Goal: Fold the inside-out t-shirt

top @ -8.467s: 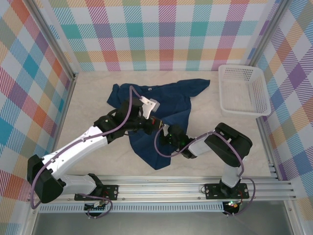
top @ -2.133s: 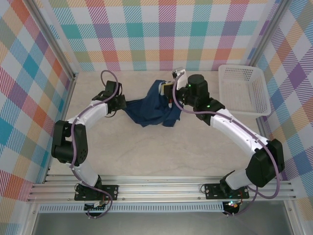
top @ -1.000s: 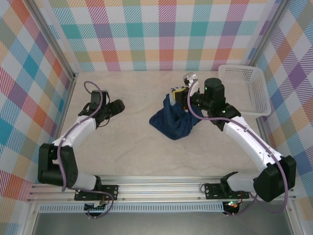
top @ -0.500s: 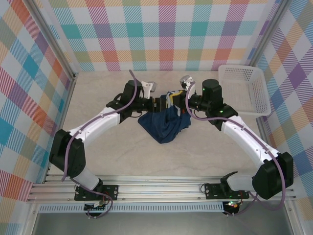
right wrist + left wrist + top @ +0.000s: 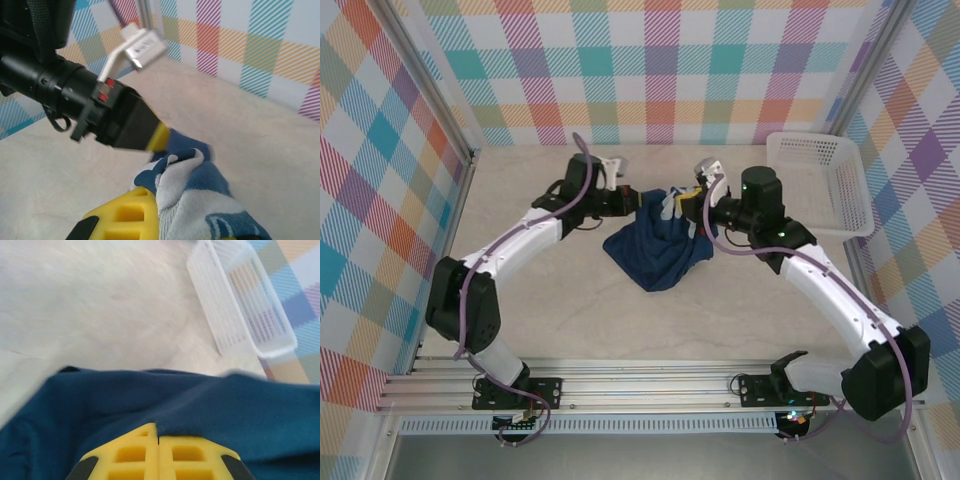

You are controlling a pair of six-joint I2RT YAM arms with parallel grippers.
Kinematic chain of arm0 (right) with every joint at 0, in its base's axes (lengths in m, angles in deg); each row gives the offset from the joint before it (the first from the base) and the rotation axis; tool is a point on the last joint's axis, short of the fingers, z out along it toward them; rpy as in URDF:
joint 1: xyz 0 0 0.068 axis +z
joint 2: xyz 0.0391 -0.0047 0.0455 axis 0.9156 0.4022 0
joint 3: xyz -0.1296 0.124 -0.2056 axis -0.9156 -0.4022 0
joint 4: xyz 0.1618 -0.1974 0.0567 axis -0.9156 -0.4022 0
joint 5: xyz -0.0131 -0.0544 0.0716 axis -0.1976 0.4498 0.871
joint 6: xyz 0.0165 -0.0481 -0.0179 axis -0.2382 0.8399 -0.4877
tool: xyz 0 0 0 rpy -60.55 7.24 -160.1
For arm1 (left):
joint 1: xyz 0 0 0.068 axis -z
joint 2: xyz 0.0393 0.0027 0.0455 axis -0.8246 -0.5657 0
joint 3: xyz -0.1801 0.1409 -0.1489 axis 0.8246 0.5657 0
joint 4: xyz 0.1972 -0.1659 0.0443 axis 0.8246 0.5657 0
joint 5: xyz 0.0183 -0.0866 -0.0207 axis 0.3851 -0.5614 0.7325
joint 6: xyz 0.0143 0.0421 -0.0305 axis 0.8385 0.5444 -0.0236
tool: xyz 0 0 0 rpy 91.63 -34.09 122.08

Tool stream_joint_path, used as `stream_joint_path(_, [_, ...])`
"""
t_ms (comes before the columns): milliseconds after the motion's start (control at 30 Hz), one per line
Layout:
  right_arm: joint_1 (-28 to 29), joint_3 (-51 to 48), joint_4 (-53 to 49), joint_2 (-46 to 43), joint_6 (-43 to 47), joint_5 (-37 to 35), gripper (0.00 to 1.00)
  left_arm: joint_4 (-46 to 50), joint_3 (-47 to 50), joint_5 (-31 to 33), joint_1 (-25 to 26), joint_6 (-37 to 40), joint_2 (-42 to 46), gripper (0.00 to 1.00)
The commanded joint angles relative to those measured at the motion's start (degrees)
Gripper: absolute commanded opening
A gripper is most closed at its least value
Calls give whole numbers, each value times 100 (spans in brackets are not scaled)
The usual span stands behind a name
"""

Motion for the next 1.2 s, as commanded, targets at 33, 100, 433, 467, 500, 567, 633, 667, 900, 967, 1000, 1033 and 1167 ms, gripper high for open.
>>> stream_joint_path(33, [-277,323,141,-443,233,-177,0,-323,470,275,-753,-558,927,0])
stream_joint_path(100, [-302,357,252,-500,223,-78,0,-250,663,532,-987,-652,1094,0])
stream_joint_path(433, [-311,-1033,795,-424,-576,318,0,-499,2759,1388,-1159,-813,1322,2])
stream_joint_path(467, [-311,-1189,779,-353,-750,271,0,-660,3013,1311,-1155,-871,1249,2])
stream_joint_path(500, [-311,-1312,755,-303,-884,214,0,-797,3203,1221,-1147,-922,1179,3])
stream_joint_path(567, [-311,-1603,664,-251,-1204,-77,0,-1025,3562,1182,-1112,-1002,1057,3])
stream_joint_path(633, [-311,-1787,356,-280,-1383,-356,0,-1154,3815,1246,-1085,-1010,1006,3])
stream_joint_path(667, [-311,-1845,108,-313,-1485,-571,0,-1147,3911,1322,-1083,-998,1005,2])
stream_joint_path(900, [-348,-2191,-1393,-694,-2037,-1803,0,-966,4232,1916,-1083,-984,1150,0])
stream_joint_path(967, [-354,-2276,-1557,-826,-2106,-1932,0,-965,4228,1825,-1077,-974,1197,0])
stream_joint_path(1000, [-355,-2338,-1506,-878,-2069,-1803,0,-972,4210,1699,-1056,-933,1217,1])
stream_joint_path(1033, [-352,-2432,-1382,-944,-1987,-1486,0,-982,4194,1587,-1002,-860,1289,6])
stream_joint_path(1167, [-346,-2652,-936,-1074,-1936,-609,0,-869,4209,1626,-538,-653,2032,34])
